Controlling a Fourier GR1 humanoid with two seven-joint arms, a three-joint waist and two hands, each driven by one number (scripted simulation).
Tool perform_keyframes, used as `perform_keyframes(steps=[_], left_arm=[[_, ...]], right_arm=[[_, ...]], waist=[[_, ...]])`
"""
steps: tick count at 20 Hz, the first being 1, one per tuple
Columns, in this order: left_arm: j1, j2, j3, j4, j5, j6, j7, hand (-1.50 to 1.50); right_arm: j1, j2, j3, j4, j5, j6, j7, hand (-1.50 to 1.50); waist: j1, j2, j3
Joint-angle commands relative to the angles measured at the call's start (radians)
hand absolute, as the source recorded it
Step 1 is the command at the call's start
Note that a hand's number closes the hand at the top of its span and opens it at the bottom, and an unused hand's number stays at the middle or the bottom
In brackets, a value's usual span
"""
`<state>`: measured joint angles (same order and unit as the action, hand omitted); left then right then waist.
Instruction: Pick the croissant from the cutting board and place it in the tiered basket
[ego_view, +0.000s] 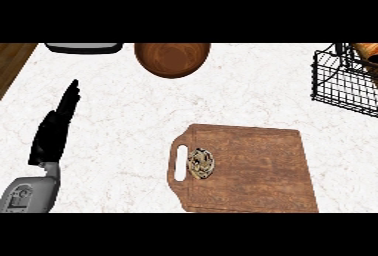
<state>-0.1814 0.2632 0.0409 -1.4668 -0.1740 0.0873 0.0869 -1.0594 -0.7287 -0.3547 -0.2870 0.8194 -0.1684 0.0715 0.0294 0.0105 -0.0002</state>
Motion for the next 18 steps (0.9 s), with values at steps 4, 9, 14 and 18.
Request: perform_keyframes(steps=[4,9,14,18], left_arm=[[0.005,-0.003,0.009,-0.021,0.01,-0.016,0.004,0.0],[-0.003,-0.008,0.017,0.021,-0.002,-0.011,-0.009,0.0],[0.008,0.003,0.02,-0.037,0.0,-0.02,0.054,0.0],[0.067,0.005,0.038,-0.023,0.006,-0.024,-0.014,0.0]], right_arm=[[0.01,0.0,-0.083,-0.047,-0.091,-0.092,-0.064,-1.5],[0.001,-0.062,-0.108,-0.107,-0.121,-0.112,-0.036,-1.5],[-0.019,-0.205,-0.155,-0.105,-0.172,0.053,0.11,-1.5],[0.145,-0.27,-0.239,-0.121,-0.278,0.149,0.013,-1.5]], waist=[[-0.011,-0.004,0.001],[-0.023,-0.008,0.0],[-0.03,-0.014,0.0],[-0.04,-0.014,0.0]])
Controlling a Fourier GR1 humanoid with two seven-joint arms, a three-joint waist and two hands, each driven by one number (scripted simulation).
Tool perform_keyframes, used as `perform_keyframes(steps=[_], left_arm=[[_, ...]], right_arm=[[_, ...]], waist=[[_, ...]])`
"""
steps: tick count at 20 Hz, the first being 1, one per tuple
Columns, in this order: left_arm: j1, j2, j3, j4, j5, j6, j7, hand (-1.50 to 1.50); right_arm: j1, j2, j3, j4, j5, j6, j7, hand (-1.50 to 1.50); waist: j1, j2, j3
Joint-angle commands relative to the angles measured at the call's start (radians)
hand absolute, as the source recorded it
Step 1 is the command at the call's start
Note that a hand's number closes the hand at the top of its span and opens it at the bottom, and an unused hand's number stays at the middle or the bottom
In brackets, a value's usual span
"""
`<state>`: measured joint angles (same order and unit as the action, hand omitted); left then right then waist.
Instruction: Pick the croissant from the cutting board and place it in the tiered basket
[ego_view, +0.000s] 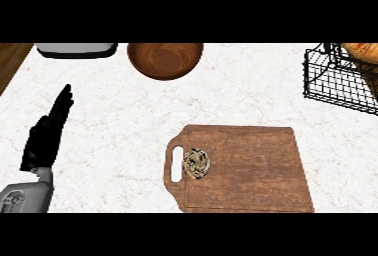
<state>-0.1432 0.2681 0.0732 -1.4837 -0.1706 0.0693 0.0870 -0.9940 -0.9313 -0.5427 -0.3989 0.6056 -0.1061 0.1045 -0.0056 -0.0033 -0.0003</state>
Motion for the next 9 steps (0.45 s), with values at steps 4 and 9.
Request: perform_keyframes(steps=[4,9], left_arm=[[0.033,0.002,0.013,-0.034,0.001,-0.001,0.014,0.0],[0.073,-0.027,0.006,-0.033,-0.026,0.037,-0.019,0.0]], right_arm=[[0.248,-0.122,-0.129,-0.064,-0.159,0.178,-0.099,-1.5],[0.401,-0.217,-0.244,-0.106,-0.282,0.326,-0.185,-1.5]], waist=[[-0.02,-0.006,0.001],[-0.028,-0.007,0.0]])
